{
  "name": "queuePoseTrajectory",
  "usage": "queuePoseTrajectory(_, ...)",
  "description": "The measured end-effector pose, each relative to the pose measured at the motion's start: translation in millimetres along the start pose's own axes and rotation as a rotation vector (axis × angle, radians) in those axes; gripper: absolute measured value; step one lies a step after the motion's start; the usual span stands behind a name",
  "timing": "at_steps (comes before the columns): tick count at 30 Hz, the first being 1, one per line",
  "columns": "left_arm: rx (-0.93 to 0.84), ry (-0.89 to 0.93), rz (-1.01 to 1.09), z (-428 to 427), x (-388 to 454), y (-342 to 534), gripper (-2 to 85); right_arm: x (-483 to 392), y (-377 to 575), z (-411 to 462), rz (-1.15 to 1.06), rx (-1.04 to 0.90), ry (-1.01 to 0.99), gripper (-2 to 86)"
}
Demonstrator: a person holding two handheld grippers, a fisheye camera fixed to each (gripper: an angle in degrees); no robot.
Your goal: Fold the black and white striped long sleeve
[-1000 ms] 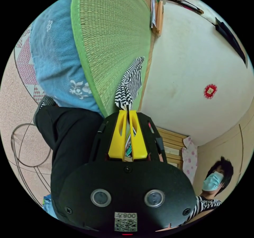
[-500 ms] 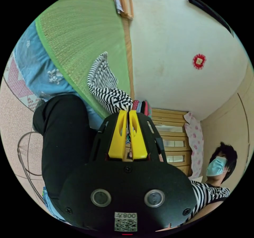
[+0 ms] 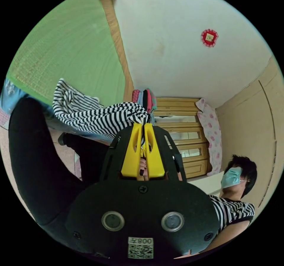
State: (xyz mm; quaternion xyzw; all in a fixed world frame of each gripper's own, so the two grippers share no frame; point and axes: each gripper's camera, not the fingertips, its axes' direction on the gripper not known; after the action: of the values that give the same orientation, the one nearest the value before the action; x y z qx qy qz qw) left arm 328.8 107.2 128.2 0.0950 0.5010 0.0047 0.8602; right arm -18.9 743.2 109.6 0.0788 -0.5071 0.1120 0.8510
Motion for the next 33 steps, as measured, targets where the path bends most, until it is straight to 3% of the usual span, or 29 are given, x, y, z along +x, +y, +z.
queuePoseTrajectory(7,-0.094,0.014,0.114,95.8,79.3,-21.8,1.3,28.8,-55.9,-114.3,-0.091,0.073,0.021,1.2)
queuePoseTrajectory(15,-0.152,0.060,0.352,262.3,220.0,-72.6,1.4,3.2,-190.1,-292.9,-0.292,0.171,0.156,1.2)
queuePoseTrajectory(22,-0.243,0.122,0.526,400.3,322.7,-66.7,1.3,1.5,-227.7,-447.1,-0.391,0.275,0.236,1.3)
queuePoseTrajectory(28,-0.459,0.098,0.457,521.9,321.9,-5.0,1.4,111.0,-174.9,-577.2,-0.241,0.354,0.354,1.3)
queuePoseTrajectory(33,-0.672,-0.043,0.251,599.3,284.4,57.1,1.4,267.0,-114.8,-648.8,0.099,0.387,0.362,1.4)
